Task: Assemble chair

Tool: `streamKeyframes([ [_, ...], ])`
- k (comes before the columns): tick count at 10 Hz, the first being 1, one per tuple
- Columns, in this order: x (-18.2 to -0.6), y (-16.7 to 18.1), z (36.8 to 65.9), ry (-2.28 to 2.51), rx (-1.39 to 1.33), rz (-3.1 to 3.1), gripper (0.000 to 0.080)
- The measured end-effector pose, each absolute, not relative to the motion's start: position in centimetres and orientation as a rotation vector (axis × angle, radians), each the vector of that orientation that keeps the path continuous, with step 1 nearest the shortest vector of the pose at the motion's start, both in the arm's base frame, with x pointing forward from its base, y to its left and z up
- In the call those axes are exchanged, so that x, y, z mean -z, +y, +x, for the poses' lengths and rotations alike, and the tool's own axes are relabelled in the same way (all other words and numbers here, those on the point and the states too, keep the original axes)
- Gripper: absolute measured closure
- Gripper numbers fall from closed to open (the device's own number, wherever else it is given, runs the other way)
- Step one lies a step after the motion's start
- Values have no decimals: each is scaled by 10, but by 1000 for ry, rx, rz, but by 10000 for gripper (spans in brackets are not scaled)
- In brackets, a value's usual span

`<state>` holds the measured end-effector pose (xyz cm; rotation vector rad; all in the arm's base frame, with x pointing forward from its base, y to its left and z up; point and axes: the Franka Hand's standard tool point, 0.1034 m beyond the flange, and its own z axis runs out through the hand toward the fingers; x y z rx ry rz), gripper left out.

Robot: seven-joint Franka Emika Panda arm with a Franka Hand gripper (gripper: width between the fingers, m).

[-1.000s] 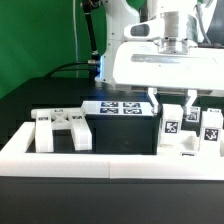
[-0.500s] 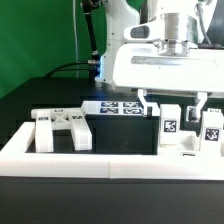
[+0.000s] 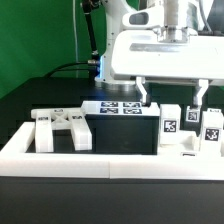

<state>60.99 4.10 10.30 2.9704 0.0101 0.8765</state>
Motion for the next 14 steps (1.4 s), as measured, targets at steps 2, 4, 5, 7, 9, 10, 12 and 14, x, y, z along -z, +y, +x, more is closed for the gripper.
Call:
streamKeyframes([
  [2,-104,39,610,2,-852,2982,150],
  [4,-98,45,606,-2,-649,3061,150],
  [5,-98,47,608,-3,-543,3096,150],
  [7,-100,49,609,-9,-295,3158,150],
  [9,-98,52,604,-6,-103,3189,150],
  [10,-98,49,606,-11,-33,3196,150],
  [12,-95,41,611,-29,-17,3195,150],
  [14,-90,39,611,-34,-20,3191,150],
])
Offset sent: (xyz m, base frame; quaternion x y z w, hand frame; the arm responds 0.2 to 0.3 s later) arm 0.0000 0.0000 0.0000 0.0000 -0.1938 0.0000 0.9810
